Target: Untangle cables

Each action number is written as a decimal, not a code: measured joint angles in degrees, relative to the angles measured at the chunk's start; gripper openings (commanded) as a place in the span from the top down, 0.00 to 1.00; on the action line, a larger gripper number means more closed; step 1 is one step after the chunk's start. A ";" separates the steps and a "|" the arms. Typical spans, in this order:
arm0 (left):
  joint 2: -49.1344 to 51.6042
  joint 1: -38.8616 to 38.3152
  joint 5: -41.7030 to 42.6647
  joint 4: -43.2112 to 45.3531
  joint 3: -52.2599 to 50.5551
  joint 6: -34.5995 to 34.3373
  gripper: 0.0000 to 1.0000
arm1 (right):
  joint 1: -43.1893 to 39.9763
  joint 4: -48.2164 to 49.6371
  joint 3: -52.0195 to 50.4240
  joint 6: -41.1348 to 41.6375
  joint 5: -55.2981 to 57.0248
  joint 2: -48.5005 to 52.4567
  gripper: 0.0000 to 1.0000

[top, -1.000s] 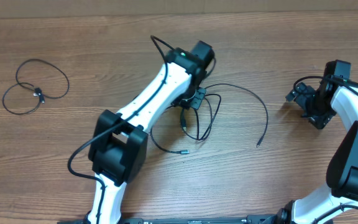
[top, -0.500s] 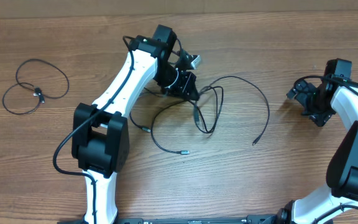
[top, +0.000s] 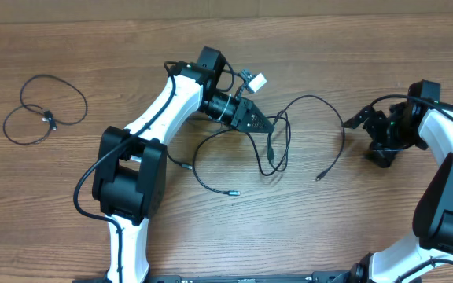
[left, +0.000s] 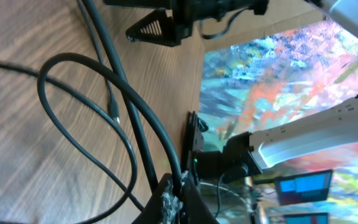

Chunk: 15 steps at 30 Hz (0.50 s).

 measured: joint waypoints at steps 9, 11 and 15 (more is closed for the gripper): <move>0.00 1.68 -0.13 0.76 -1.18 -0.33 0.96 | 2.84 -5.20 0.00 -14.16 -24.50 0.00 0.21; 0.00 2.01 0.24 0.79 -1.18 -0.31 0.96 | 4.61 -5.09 0.00 -15.56 -26.53 0.02 0.21; 0.00 2.69 3.17 0.79 -1.20 -0.26 0.96 | 9.42 -2.47 0.00 -16.68 -28.89 0.00 0.21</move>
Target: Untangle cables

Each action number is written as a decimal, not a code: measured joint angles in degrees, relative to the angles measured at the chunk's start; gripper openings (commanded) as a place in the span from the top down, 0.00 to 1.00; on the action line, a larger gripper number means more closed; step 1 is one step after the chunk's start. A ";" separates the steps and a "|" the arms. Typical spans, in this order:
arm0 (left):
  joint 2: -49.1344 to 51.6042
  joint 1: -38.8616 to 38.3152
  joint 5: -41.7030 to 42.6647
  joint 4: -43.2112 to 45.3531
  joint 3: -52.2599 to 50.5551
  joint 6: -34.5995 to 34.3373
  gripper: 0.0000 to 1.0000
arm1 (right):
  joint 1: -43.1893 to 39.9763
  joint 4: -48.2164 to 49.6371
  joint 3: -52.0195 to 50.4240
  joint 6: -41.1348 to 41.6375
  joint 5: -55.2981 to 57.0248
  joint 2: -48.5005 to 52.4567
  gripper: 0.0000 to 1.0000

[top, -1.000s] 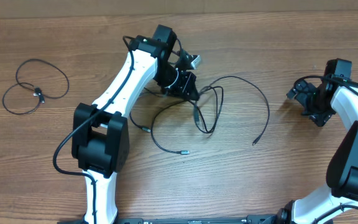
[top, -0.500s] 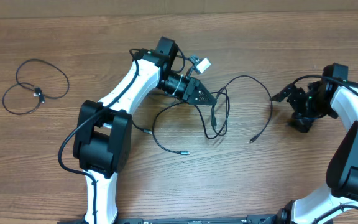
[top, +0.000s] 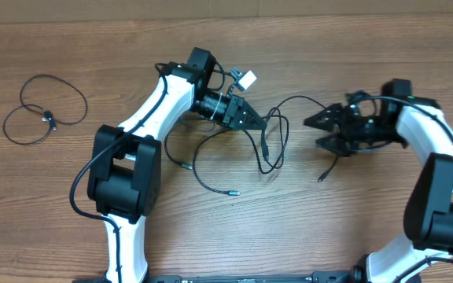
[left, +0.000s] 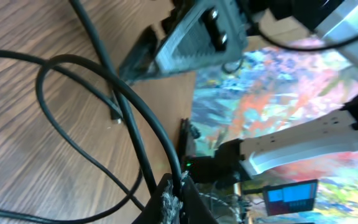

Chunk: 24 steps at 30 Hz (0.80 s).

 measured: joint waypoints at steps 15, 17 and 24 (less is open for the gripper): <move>0.00 1.99 6.88 2.10 -0.02 0.00 0.95 | 12.44 13.94 0.00 13.38 -0.92 0.00 0.24; 0.00 2.58 7.37 2.21 -0.02 0.00 0.95 | 13.29 13.16 0.00 13.77 -0.44 0.00 0.28; 0.00 3.45 11.04 2.71 -0.02 -0.02 0.96 | 17.35 6.23 -0.07 14.40 9.29 0.00 0.30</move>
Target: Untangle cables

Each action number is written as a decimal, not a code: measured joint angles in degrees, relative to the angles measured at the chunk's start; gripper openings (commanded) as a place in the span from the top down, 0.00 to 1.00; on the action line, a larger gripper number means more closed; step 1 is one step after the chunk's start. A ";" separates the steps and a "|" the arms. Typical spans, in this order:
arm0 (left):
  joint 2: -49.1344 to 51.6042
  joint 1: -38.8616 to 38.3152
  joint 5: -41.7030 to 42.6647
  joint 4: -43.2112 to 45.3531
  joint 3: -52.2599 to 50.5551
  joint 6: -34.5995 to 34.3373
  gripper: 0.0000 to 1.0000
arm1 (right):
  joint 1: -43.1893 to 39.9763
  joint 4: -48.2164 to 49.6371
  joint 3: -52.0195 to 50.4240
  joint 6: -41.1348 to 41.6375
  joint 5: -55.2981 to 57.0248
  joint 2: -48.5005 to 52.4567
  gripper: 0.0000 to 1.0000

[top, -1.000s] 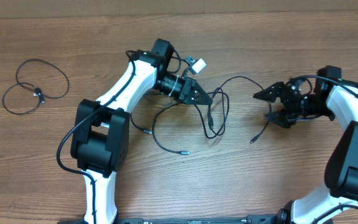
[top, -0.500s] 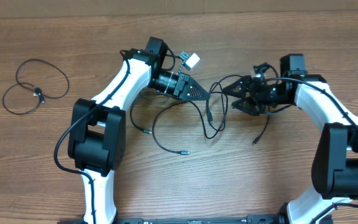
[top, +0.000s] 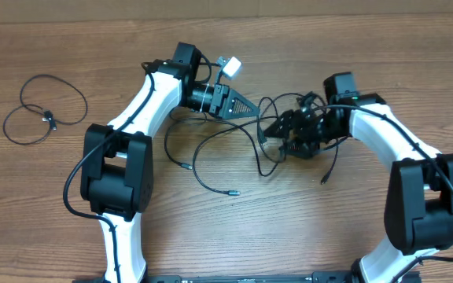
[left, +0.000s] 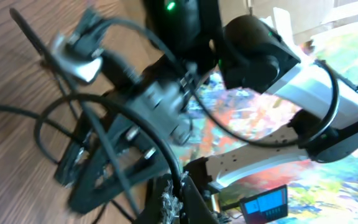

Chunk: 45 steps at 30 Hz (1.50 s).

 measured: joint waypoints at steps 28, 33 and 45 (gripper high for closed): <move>0.00 -1.60 -38.36 -5.73 0.00 -8.02 0.96 | 7.56 0.57 -3.19 7.67 20.79 0.02 0.10; 0.00 -2.80 -43.93 -5.86 0.00 -9.57 0.93 | 7.56 0.74 -3.19 7.23 20.63 0.00 0.09; 0.00 -3.17 -54.21 -7.58 0.00 -15.43 0.67 | 7.56 0.72 -3.19 7.21 20.59 0.02 0.06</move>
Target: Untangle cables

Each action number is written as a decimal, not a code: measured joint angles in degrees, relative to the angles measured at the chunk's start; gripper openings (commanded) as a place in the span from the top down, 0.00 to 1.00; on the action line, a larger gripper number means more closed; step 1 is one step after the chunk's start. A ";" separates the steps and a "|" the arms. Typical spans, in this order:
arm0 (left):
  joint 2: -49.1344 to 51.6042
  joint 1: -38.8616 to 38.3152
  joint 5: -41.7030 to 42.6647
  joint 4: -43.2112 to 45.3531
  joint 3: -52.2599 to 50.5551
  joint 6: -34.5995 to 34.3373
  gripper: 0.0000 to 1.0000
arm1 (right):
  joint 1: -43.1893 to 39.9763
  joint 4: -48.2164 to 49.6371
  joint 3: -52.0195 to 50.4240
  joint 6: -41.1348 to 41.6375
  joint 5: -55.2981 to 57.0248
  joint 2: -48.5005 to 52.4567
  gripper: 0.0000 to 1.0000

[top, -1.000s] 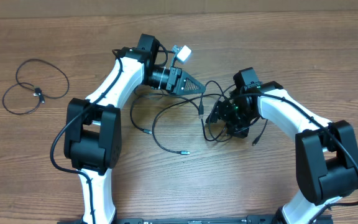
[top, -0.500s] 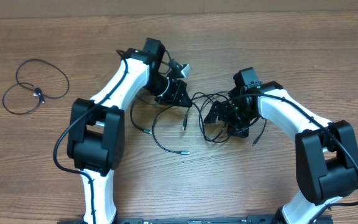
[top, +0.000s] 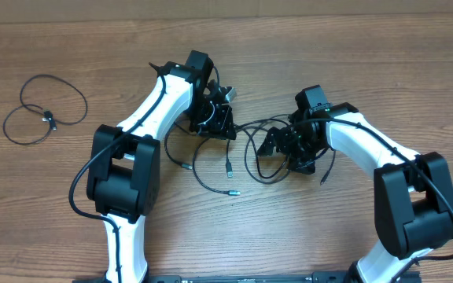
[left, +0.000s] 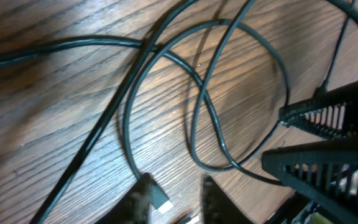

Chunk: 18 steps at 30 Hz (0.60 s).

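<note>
Black cables [top: 252, 134] lie tangled in loops on the wooden table between my two arms. My left gripper [top: 221, 127] points down over their left side. Its fingers [left: 140, 194] stand apart, open, with a small cable plug [left: 161, 200] lying on the wood between them. From the right, my right gripper [top: 272, 146] reaches into the loops. Its two ribbed fingers [left: 328, 112] show apart in the left wrist view, and a cable loop [left: 278, 81] runs past their tips. Loose ends [top: 228, 167] trail toward the front.
A separate thin black cable [top: 44, 110] lies coiled in two loops at the far left of the table [top: 352, 236]. More plug ends [top: 233, 192] lie in front of the tangle. The two arms stand close together over the middle.
My left gripper was shut on a cable and lay level; now it points down with open fingers, and the cable is out of them. The right gripper has moved slightly further left into the loops.
My left gripper held a cable at the tangle's left while the right gripper stood far off at the right. The right gripper then was closer, then at the loops as the left drew the cable leftward. Now the left is open and both sit at the tangle.
</note>
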 measured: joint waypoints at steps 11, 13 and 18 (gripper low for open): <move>0.00 -1.29 -1.01 -1.49 0.00 -0.09 0.64 | -1.86 0.02 0.00 -3.65 -6.43 -0.02 0.13; 0.00 -2.14 -1.09 -1.64 0.00 -0.09 0.64 | -3.52 0.02 0.07 -4.37 -7.39 0.00 0.14; 0.00 -4.17 -1.18 -1.29 0.00 -0.09 0.64 | -7.54 -0.26 0.11 -5.68 -9.42 0.00 0.15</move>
